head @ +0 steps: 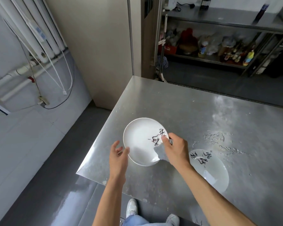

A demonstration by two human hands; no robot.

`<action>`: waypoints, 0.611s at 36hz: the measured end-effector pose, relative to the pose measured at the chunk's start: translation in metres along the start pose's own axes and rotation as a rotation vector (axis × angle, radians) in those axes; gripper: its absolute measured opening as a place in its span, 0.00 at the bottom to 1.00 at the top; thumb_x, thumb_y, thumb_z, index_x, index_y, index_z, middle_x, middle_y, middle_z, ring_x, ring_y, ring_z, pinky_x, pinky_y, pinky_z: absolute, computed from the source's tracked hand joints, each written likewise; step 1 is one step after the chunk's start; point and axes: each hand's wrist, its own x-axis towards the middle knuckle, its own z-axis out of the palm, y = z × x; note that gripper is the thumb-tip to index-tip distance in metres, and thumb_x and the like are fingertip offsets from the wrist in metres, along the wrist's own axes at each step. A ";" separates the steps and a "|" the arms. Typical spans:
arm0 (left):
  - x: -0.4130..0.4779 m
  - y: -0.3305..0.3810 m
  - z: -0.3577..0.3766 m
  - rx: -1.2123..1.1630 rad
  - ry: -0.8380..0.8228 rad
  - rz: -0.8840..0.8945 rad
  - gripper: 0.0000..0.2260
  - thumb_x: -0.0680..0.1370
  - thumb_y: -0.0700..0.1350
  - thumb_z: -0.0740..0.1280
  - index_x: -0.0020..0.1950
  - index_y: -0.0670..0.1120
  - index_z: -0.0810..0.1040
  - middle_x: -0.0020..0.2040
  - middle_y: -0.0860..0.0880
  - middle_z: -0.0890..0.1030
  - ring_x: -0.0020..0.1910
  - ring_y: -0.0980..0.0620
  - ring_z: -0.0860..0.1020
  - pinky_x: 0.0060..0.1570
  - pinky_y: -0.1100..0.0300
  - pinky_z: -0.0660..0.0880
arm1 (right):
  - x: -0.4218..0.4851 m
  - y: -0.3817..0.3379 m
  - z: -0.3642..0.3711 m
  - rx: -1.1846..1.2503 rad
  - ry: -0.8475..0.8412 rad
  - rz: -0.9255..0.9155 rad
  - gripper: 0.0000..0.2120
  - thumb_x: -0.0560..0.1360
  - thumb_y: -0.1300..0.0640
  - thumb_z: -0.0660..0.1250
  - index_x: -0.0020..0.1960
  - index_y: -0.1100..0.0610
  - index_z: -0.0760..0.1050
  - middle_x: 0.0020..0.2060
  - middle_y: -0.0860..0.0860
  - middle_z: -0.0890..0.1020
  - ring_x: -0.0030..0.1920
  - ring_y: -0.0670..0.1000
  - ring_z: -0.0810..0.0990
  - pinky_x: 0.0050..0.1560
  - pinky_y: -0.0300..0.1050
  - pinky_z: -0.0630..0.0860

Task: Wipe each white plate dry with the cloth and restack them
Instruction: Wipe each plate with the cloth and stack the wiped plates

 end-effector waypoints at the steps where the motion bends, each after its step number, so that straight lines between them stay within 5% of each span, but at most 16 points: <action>1: 0.000 0.000 -0.001 -0.023 -0.067 -0.023 0.16 0.84 0.43 0.66 0.71 0.54 0.75 0.60 0.49 0.83 0.59 0.50 0.81 0.58 0.53 0.77 | 0.002 0.002 -0.001 0.053 -0.010 0.046 0.21 0.78 0.53 0.67 0.35 0.60 0.59 0.28 0.48 0.60 0.32 0.51 0.58 0.32 0.48 0.58; 4: -0.004 0.003 0.002 -0.059 -0.259 -0.050 0.14 0.86 0.42 0.61 0.65 0.55 0.81 0.59 0.50 0.86 0.57 0.48 0.85 0.52 0.54 0.82 | 0.005 0.010 -0.006 0.146 -0.037 0.143 0.21 0.78 0.54 0.67 0.36 0.63 0.60 0.29 0.49 0.62 0.32 0.49 0.59 0.33 0.47 0.58; 8: -0.007 0.003 0.012 -0.093 -0.293 -0.025 0.17 0.85 0.40 0.62 0.58 0.60 0.85 0.58 0.50 0.87 0.53 0.47 0.86 0.46 0.56 0.83 | 0.006 0.023 -0.017 0.205 -0.085 0.240 0.19 0.77 0.52 0.67 0.37 0.64 0.65 0.29 0.50 0.64 0.32 0.50 0.61 0.34 0.45 0.59; 12: -0.012 0.003 0.023 -0.084 -0.380 -0.040 0.15 0.79 0.47 0.66 0.62 0.62 0.84 0.60 0.51 0.86 0.56 0.47 0.86 0.47 0.56 0.83 | 0.006 0.038 -0.037 0.170 -0.126 0.228 0.20 0.76 0.51 0.67 0.35 0.60 0.61 0.28 0.47 0.63 0.31 0.48 0.61 0.34 0.46 0.60; 17: -0.015 -0.004 0.051 -0.046 -0.434 -0.103 0.17 0.85 0.40 0.62 0.62 0.59 0.85 0.59 0.50 0.87 0.55 0.47 0.86 0.45 0.55 0.84 | 0.003 0.063 -0.072 0.028 -0.153 0.212 0.19 0.77 0.46 0.66 0.39 0.61 0.70 0.30 0.56 0.72 0.32 0.47 0.67 0.36 0.46 0.67; 22: -0.031 -0.005 0.084 -0.011 -0.503 -0.144 0.18 0.85 0.38 0.62 0.58 0.58 0.87 0.56 0.50 0.88 0.51 0.49 0.87 0.42 0.57 0.83 | -0.007 0.090 -0.106 0.028 -0.107 0.247 0.18 0.76 0.47 0.68 0.36 0.58 0.69 0.26 0.47 0.70 0.29 0.45 0.66 0.32 0.40 0.66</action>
